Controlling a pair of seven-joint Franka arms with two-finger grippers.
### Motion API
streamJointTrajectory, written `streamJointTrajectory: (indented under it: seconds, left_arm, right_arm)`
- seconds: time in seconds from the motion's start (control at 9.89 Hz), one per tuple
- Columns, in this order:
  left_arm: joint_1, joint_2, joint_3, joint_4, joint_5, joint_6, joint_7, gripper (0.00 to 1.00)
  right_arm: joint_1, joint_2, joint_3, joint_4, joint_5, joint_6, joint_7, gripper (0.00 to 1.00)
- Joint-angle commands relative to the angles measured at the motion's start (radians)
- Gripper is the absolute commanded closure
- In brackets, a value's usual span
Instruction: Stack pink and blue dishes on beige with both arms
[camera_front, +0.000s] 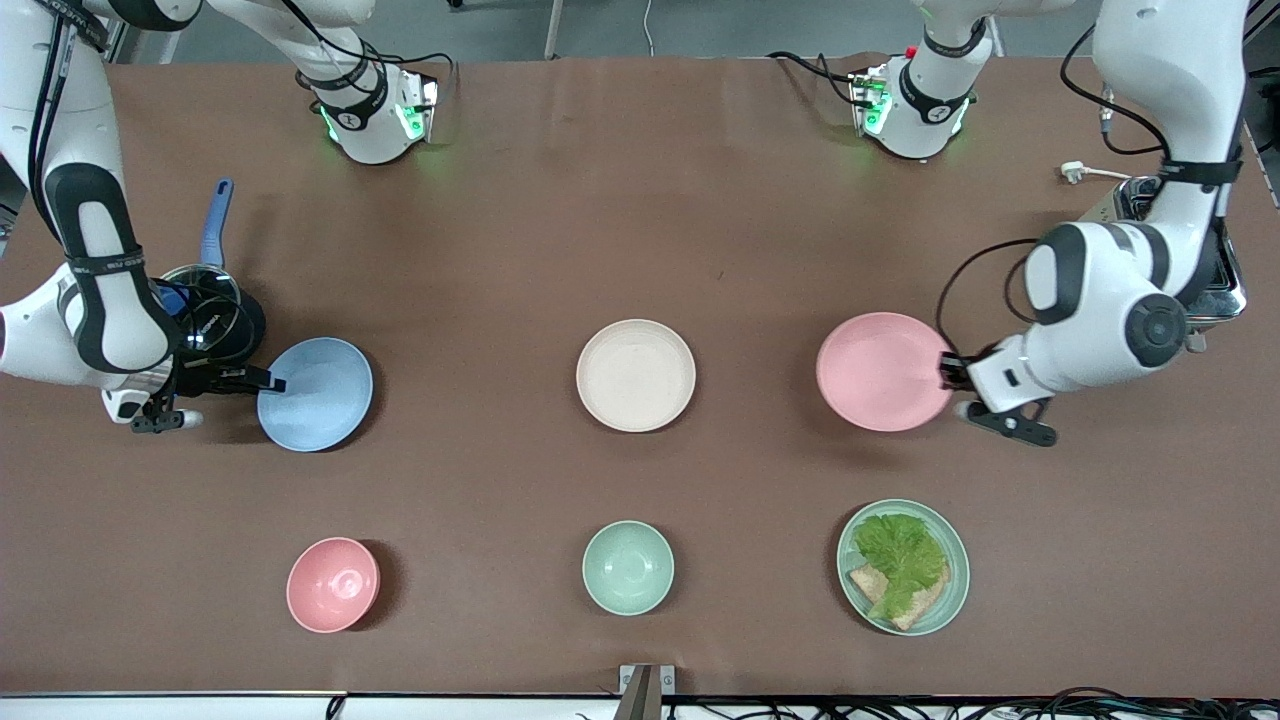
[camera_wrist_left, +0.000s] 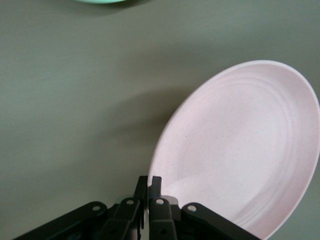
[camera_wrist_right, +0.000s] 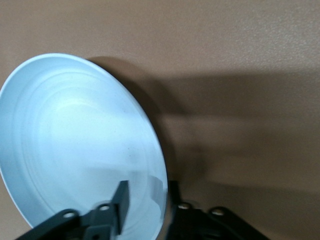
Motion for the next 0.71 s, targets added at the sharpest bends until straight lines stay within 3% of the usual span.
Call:
streamJointTrajectory:
  seconds: [0.0,0.2,0.3,0.51,0.61]
  left_arm:
    - [0.001,0.069,-0.143,0.023,-0.026,0.028,-0.2,0.99]
    - [-0.006,0.183,-0.28,0.099,-0.021,0.121,-0.439,0.99]
    - [-0.014,0.259,-0.341,0.15,-0.01,0.183,-0.562,0.98]
    - [-0.069,0.315,-0.369,0.163,0.08,0.29,-0.786,0.97]
    - [-0.086,0.338,-0.392,0.166,0.121,0.321,-0.889,0.97]
  right_arm:
    - [0.004,-0.011,-0.005,-0.007,0.026,0.004,-0.006,0.99]
    - [0.012,-0.014,-0.016,0.051,0.013,-0.024,0.022,0.99]
    - [0.021,-0.012,-0.052,0.144,-0.012,-0.153,0.069,0.99]
    - [0.032,-0.014,-0.062,0.342,-0.151,-0.383,0.288,0.99]
    - [0.05,-0.014,-0.06,0.428,-0.162,-0.5,0.4,0.99]
